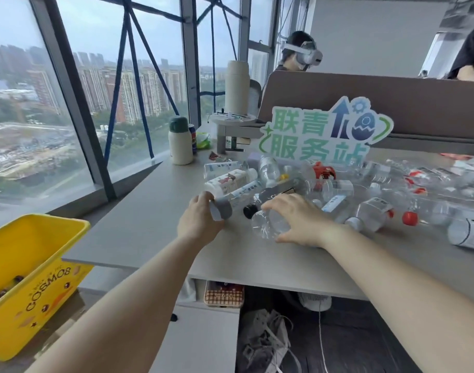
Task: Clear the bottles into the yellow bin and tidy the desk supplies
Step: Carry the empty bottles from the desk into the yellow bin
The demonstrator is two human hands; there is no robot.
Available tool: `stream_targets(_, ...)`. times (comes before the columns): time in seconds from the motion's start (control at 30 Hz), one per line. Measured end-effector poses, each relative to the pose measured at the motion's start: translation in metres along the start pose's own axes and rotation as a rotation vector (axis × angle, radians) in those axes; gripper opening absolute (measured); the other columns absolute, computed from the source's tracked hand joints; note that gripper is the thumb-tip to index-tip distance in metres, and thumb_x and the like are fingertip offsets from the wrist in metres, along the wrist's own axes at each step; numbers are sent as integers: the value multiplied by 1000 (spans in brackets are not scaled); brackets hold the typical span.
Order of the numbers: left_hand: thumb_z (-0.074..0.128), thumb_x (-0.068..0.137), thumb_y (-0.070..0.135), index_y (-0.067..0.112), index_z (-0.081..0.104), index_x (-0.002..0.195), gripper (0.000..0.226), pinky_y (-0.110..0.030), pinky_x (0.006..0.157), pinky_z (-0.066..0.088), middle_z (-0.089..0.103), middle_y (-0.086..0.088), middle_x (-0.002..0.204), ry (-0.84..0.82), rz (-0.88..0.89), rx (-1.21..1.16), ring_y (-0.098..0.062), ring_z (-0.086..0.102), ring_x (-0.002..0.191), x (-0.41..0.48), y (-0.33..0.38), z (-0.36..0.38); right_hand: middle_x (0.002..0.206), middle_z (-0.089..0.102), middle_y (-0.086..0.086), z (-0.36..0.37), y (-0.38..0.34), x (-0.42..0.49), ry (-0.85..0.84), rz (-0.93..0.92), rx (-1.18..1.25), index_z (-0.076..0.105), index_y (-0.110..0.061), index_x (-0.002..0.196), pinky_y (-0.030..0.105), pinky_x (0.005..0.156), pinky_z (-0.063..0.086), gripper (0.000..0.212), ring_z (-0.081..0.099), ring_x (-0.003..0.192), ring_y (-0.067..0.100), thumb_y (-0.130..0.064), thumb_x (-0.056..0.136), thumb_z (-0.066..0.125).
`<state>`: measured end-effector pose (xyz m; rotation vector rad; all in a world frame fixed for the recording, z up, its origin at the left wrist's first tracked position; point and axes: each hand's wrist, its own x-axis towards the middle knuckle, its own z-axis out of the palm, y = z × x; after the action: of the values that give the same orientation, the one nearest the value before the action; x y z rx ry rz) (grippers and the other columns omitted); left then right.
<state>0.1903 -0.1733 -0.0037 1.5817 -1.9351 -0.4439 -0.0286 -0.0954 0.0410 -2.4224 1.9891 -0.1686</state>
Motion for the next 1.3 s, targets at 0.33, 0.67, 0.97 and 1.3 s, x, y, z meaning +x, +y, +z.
stream_targets(0.33, 78, 71, 18, 24, 48, 117, 54, -41, 82, 54, 34, 3, 116, 291, 89, -221, -26, 54, 98, -93, -29, -123, 132, 49, 2, -47, -106, -24, 526, -157, 315, 39, -20, 136, 31, 92, 42, 75, 49, 117, 18, -55, 77, 68)
stream_targets(0.67, 80, 70, 11, 23, 52, 113, 53, -28, 81, 56, 35, 2, 116, 644, -5, -152, -17, 56, 95, -193, -156, -264, 119, 49, -4, -31, -300, 33, 592, -387, 990, 42, -18, 127, 29, 83, 50, 76, 53, 106, 16, -56, 69, 72)
stream_targets(0.97, 79, 72, 19, 22, 50, 119, 55, -30, 79, 57, 38, 0, 117, 794, -253, -40, -18, 57, 95, -185, -323, -345, 122, 54, 4, 40, -472, 172, 288, -556, 1197, 39, -21, 128, 26, 75, 58, 79, 60, 108, 19, -61, 69, 73)
stream_targets(1.3, 68, 85, 16, 22, 28, 144, 71, -29, 100, 43, 22, -8, 145, 757, -326, 159, -28, 38, 128, -72, -442, -380, 143, 39, 10, 82, -586, 322, 436, -469, 1206, 25, -13, 143, 47, 97, 48, 85, 46, 126, 26, -54, 79, 64)
